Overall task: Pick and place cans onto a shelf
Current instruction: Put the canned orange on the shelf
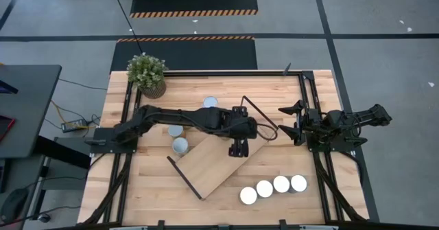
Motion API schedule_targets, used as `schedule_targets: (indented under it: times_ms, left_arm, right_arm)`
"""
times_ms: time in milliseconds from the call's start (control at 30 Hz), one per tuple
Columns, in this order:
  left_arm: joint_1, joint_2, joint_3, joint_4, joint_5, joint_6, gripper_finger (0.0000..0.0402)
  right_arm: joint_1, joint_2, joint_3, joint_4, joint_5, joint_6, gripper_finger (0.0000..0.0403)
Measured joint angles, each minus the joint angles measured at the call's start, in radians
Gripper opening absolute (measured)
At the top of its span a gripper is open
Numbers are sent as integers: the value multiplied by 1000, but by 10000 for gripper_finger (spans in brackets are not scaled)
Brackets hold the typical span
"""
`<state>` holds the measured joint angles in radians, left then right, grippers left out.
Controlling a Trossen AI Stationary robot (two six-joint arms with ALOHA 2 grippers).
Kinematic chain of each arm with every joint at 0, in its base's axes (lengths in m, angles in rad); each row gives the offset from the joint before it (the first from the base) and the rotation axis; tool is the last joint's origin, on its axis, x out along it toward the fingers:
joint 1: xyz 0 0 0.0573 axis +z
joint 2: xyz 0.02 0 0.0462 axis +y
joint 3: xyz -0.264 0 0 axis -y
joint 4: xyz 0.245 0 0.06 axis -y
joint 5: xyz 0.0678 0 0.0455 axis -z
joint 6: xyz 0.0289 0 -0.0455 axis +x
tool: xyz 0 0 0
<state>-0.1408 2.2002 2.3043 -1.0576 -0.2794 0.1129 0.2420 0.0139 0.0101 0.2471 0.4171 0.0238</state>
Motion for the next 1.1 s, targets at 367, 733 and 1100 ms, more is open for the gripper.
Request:
schedule_targets:
  times_ms: [367, 733, 1100]
  left_arm:
    - [-131, -103, -190, 117, -144, -28, 400]
    - [-152, -201, -418, 385, -176, -50, 400]
    - [-158, -502, -910, 925, -261, -49, 400]
  right_arm:
    - [0, 0, 0, 7, 0, 0, 366]
    - [0, 3, -1, 68, 1, 2, 366]
    - [-3, 80, 50, 119, -6, -71, 366]
